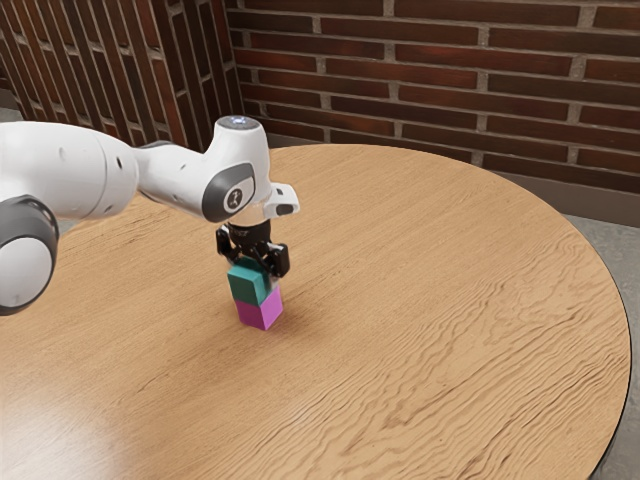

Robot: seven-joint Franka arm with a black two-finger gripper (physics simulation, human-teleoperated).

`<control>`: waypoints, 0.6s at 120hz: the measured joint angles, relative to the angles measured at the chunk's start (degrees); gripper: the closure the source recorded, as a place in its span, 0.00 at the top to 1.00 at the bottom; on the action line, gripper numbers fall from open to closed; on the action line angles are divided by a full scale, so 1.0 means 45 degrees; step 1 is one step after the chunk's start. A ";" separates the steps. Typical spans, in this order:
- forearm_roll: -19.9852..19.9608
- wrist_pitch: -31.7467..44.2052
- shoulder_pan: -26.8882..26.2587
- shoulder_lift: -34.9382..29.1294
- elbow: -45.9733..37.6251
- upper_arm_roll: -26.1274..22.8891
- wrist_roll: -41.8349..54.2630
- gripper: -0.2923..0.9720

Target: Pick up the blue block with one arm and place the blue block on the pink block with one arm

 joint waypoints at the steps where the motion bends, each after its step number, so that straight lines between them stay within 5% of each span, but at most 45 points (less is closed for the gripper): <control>1: 0.0000 0.0001 0.0000 -0.0005 0.0002 0.0000 0.0005 0.71; 39: 0.0000 -0.0317 -0.0152 -0.2796 -0.0333 -0.0032 0.0159 0.76; 72: -0.0663 -0.2131 -0.0168 -0.3234 0.0427 -0.0017 0.0465 0.77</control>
